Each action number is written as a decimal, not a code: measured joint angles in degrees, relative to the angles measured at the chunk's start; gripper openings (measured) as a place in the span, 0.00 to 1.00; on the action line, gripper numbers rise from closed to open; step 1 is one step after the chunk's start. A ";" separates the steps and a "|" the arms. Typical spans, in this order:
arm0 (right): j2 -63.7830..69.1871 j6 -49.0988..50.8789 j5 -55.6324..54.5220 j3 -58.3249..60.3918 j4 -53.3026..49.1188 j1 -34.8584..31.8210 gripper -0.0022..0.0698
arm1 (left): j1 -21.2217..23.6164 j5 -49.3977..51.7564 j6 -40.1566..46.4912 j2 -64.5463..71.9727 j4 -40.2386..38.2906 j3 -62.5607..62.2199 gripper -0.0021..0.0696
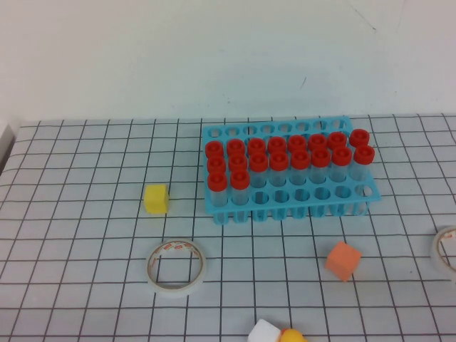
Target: Place the test tubes
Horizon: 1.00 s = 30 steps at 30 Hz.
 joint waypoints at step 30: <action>-15.80 9.66 11.99 8.50 0.00 -20.55 0.03 | 0.00 0.09 0.49 0.00 0.00 0.00 0.03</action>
